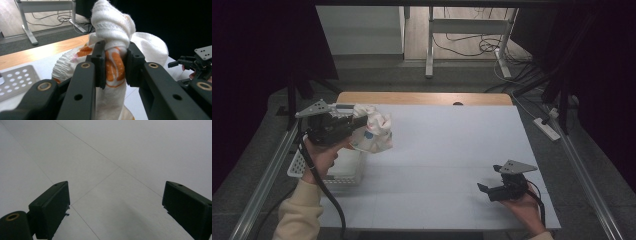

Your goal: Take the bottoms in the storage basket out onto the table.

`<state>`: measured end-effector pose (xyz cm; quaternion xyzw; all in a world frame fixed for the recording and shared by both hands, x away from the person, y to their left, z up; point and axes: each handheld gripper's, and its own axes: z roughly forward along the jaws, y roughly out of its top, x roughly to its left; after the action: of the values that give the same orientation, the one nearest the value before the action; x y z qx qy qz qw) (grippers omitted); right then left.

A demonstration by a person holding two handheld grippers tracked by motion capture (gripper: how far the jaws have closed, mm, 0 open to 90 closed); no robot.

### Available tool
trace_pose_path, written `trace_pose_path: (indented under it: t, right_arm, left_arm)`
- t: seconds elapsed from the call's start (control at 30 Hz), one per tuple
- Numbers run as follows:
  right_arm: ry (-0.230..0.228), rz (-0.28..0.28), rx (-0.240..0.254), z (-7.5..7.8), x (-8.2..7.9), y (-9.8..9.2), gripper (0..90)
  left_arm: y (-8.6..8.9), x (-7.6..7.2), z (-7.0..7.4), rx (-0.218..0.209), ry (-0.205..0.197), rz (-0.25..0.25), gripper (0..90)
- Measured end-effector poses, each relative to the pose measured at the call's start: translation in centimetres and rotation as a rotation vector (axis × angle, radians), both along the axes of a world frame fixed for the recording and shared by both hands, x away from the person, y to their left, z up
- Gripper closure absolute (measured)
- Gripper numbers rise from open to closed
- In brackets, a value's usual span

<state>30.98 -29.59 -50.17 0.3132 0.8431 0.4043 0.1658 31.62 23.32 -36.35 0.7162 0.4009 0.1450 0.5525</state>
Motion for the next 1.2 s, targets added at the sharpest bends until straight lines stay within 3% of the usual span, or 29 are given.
trace_pose_path:
  t: [0.37,0.63,1.2]
  right_arm:
    - [-0.004,-0.012,-0.010,-0.1,0.0,0.1,7.7]
    - [0.000,-0.007,-0.011,-0.2,0.1,0.1,7.7]
    - [0.001,-0.008,-0.014,-0.2,0.1,0.2,7.7]
  left_arm:
    - [-0.9,0.4,0.4,-0.020,-0.004,-0.030,73.4]
    - [-1.7,0.9,0.6,-0.001,-0.003,-0.039,73.3]
    - [-3.5,2.2,0.2,-0.002,0.020,-0.062,73.3]
